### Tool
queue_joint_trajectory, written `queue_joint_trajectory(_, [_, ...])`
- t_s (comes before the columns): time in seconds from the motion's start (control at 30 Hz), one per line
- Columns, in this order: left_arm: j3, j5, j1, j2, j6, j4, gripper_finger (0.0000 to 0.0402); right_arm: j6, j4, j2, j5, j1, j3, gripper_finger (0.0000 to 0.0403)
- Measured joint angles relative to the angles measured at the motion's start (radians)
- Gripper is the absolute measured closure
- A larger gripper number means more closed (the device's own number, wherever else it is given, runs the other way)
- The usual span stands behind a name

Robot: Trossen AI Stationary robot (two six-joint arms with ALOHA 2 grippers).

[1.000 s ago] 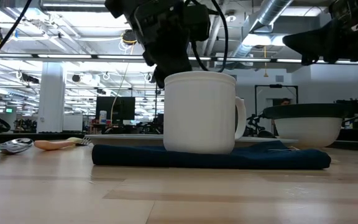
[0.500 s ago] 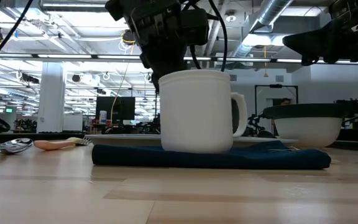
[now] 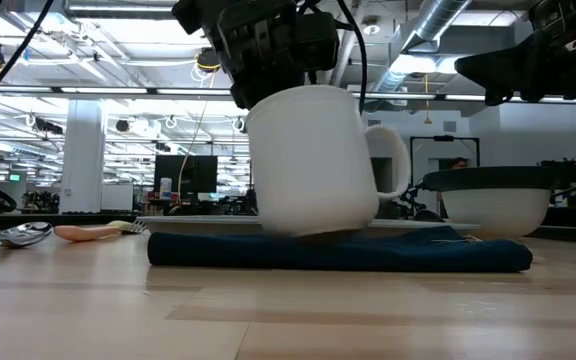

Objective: Set up tray
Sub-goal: Put the white mug on the top left of the gray tray

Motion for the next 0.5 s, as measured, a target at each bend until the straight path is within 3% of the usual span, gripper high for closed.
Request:
queue_joint_trajectory(0.2, [0.16,-0.053,0.0,-0.003,0.032,-0.182,0.0398,0.0,0.0,0.0,0.0,0.0,0.0,0.0392])
queue_joint_trajectory(0.33, [0.299,-0.213,0.019,-0.003,0.09,-0.387,0.0399,0.0,0.0,0.0,0.0,0.0,0.0,0.0392])
queue_joint_trajectory(0.5, [0.403,-0.342,0.143,-0.003,0.084,-0.58,0.04,0.0,0.0,0.0,0.0,0.0,0.0,0.0392])
